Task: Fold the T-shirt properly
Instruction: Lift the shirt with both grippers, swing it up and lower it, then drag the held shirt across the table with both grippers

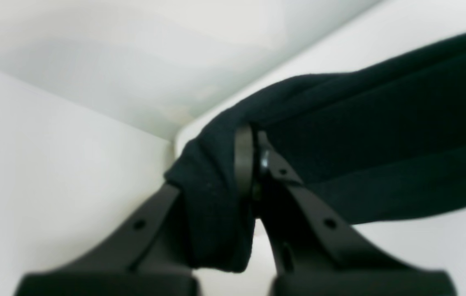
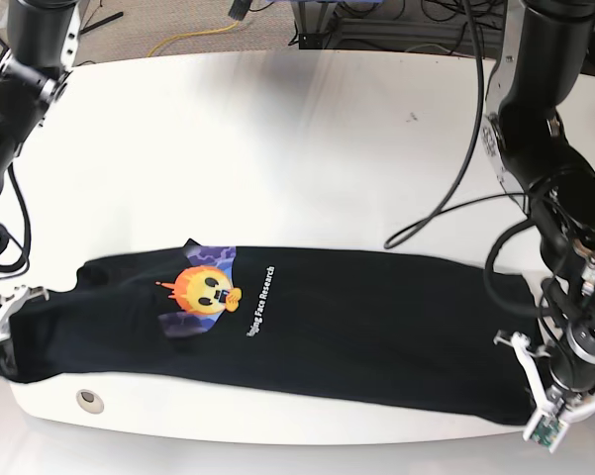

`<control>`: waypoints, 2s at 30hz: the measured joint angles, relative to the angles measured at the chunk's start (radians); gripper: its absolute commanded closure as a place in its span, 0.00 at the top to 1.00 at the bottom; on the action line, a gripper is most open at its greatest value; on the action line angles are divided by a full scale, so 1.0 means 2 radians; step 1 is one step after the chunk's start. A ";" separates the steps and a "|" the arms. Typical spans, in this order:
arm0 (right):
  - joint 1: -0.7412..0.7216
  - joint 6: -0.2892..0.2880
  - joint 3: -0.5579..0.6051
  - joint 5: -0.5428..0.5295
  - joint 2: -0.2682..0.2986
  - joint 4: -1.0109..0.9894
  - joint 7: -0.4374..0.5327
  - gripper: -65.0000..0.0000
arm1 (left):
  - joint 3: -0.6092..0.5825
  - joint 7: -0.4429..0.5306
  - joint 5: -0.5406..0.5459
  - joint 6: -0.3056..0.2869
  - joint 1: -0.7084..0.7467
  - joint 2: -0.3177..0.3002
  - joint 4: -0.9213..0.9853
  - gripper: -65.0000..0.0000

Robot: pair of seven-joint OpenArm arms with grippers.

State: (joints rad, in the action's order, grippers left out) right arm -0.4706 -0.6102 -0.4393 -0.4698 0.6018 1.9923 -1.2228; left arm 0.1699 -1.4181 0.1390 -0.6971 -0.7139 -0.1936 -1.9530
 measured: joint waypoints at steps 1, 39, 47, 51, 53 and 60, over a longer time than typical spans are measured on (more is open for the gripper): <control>0.014 -0.001 -0.008 -0.006 -0.005 -0.001 -0.003 0.00 | 0.000 0.001 0.002 0.000 0.010 0.000 -0.002 0.01; 0.478 0.004 -0.225 -0.198 -0.184 -0.005 -0.033 0.00 | 0.108 0.098 -0.002 0.000 0.627 -0.001 -0.021 0.00; 0.492 0.004 -0.225 -0.199 -0.198 -0.005 -0.031 0.00 | 0.109 0.097 0.000 0.000 0.627 0.002 -0.021 0.00; 0.483 0.004 -0.223 -0.199 -0.204 -0.005 -0.031 0.00 | 0.109 0.096 -0.002 -0.001 0.609 0.003 -0.021 0.00; 0.467 0.004 -0.222 -0.196 -0.206 -0.006 -0.033 0.00 | 0.110 0.098 -0.002 0.000 0.584 0.002 -0.020 0.00; 0.391 0.007 -0.196 -0.160 -0.206 -0.040 -0.025 0.00 | 0.102 0.098 -0.009 -0.001 0.487 0.024 -0.012 0.00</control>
State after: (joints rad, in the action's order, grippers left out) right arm 0.3111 -0.5953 -0.8314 -0.7902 0.1905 1.9121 -1.2724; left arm 0.3733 -1.2217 0.1207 -0.6983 0.2607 -0.1455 -1.9762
